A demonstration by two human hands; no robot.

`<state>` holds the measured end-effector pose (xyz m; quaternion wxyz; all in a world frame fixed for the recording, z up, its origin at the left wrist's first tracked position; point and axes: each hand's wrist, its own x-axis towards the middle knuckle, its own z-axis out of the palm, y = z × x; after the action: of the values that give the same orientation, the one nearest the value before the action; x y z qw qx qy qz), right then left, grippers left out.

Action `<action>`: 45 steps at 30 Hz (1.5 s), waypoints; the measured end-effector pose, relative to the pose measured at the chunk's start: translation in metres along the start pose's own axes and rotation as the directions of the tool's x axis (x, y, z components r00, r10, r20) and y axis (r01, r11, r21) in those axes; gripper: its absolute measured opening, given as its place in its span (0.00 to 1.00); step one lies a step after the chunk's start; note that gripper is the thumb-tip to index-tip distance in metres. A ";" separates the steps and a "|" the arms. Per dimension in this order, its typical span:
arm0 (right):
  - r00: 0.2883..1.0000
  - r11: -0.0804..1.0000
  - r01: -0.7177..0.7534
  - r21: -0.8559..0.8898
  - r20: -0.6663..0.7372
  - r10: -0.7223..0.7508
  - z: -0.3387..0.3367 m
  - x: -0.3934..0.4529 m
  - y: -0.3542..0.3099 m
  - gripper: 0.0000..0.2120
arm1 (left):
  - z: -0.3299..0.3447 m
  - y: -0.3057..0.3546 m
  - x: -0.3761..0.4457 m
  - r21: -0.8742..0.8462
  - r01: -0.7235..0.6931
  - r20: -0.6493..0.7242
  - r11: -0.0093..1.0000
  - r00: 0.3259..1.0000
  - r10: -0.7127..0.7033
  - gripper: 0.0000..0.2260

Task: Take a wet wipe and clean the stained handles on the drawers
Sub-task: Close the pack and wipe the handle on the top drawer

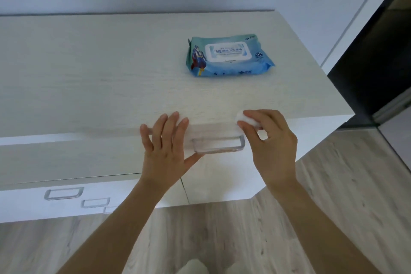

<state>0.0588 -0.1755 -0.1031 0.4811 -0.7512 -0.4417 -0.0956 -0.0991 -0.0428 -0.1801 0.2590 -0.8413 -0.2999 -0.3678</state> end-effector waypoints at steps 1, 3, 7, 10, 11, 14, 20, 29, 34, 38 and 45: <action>0.999 0.999 0.034 0.006 -0.038 -0.033 0.003 -0.002 0.004 0.09 | 0.005 0.001 0.001 -0.009 0.014 -0.045 1.000 0.999 -0.014 0.38; 0.990 0.995 0.091 0.027 -0.106 -0.088 0.009 -0.005 0.011 0.09 | 0.013 0.003 0.004 -0.038 0.041 -0.122 0.998 0.991 -0.045 0.39; 0.965 0.974 0.168 0.149 -0.227 -0.132 0.021 -0.007 0.021 0.09 | 0.026 0.007 0.008 -0.072 0.093 -0.234 0.993 0.966 -0.108 0.44; 0.939 0.945 0.238 0.223 -0.303 -0.165 0.029 -0.006 0.028 0.09 | 0.032 0.009 0.008 -0.076 0.105 -0.285 0.992 0.951 -0.122 0.46; 0.928 0.933 0.269 0.238 -0.324 -0.184 0.031 -0.006 0.030 0.09 | 0.033 0.009 0.008 -0.078 0.098 -0.292 0.992 0.949 -0.117 0.46; 0.900 0.886 0.345 0.311 -0.379 -0.217 0.036 -0.006 0.038 0.08 | 0.036 0.008 0.010 -0.072 0.070 -0.338 0.995 0.937 -0.091 0.46; 0.835 0.753 0.454 0.476 -0.523 -0.173 0.051 -0.016 0.061 0.09 | 0.041 0.003 0.009 -0.105 0.004 -0.413 0.994 0.909 -0.047 0.45; 0.861 0.711 0.396 0.580 -0.504 -0.068 0.076 -0.044 0.089 0.09 | 0.056 0.018 -0.003 -0.116 0.057 -0.462 0.992 0.881 -0.105 0.43; 0.874 0.697 0.313 0.645 -0.483 0.054 0.084 -0.055 0.079 0.07 | 0.060 0.023 -0.001 -0.161 0.076 -0.506 0.984 0.850 -0.149 0.42; 0.876 0.694 0.306 0.652 -0.478 0.063 0.083 -0.053 0.079 0.07 | 0.064 0.024 -0.001 -0.177 0.054 -0.529 0.983 0.836 -0.141 0.41; 0.767 0.775 0.469 0.423 -0.630 -0.121 0.080 -0.060 0.095 0.10 | 0.068 0.027 -0.010 -0.116 0.092 -0.544 0.989 0.827 -0.141 0.38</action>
<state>0.0729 -0.1589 -0.2394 0.7652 -0.4294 -0.4029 -0.2603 -0.0540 -0.0201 -0.2344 0.2753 -0.6903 -0.2477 -0.6216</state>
